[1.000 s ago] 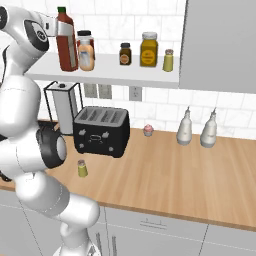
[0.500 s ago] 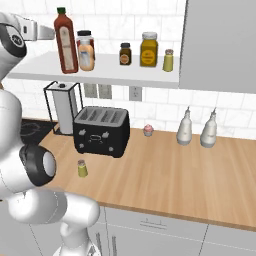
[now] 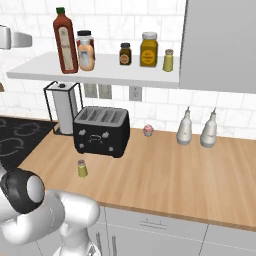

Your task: Put the shaker and condiment bottle from the counter next to their counterparts in the cabinet.

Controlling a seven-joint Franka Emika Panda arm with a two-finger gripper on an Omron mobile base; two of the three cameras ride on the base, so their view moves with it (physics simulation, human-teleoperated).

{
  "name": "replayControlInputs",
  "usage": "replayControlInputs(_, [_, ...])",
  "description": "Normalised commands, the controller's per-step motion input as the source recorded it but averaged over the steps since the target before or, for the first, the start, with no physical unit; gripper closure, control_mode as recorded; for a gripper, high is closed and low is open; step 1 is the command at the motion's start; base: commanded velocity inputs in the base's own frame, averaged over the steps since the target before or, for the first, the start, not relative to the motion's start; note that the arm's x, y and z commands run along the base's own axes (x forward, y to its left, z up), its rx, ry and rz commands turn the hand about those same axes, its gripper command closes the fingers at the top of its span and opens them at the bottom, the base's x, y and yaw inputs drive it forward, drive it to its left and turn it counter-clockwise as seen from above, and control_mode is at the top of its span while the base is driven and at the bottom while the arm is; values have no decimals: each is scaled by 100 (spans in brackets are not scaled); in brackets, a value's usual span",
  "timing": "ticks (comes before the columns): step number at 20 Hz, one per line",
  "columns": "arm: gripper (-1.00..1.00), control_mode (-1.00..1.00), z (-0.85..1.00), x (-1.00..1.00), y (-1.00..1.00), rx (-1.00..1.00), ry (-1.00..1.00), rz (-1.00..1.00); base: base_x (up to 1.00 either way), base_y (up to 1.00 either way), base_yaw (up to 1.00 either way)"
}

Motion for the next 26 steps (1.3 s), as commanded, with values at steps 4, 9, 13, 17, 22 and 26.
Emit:
replayControlInputs(4, [-100, -100, -1, -89, 19, 0, 0, -4, 0, 0, 0])
replayControlInputs(9, [-100, -100, -40, -73, 5, -4, -1, -8, 0, 0, 0])
replayControlInputs(13, [-100, -100, -96, -57, 0, -7, -11, -12, 0, 0, 0])
replayControlInputs(17, [-100, -100, -100, -61, 0, -6, -16, -14, 0, 0, 0])
replayControlInputs(22, [-100, -100, -93, -35, -4, -3, -12, -16, 0, 0, 0])
replayControlInputs(26, [-100, -100, -81, -31, -13, 0, -11, -16, 0, 0, 0])
